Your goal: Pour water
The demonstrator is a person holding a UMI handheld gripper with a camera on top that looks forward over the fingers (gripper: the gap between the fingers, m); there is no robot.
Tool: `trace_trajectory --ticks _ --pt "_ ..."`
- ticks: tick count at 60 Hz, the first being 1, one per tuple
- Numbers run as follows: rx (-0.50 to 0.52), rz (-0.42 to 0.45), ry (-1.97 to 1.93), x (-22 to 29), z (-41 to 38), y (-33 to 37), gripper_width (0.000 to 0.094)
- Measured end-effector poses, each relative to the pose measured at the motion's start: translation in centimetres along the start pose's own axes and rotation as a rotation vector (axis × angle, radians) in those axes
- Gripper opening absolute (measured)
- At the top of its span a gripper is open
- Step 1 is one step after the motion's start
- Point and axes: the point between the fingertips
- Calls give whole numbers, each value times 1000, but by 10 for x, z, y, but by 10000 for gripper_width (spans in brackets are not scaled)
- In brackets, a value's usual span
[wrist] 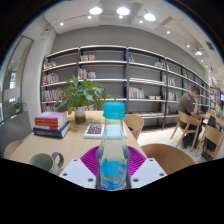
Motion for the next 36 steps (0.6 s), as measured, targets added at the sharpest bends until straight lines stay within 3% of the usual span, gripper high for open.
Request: trace_trajectory --ticks 5,15,22,36 --pt "-10 -1 -3 -2 -1 2 339" --pt "-17 -42 -9 -6 -2 3 514" --pt "-31 -142 -30 -29 -1 14 788" --pt "-43 -289 -1 -90 -28 101 793"
Point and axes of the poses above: the point between the fingertips, and its own axes, seen from behind it with the camera up: z to the right, x up, y backward, against the way the camera looks, and after that the axes turned 8 degrees about -z, right-handed
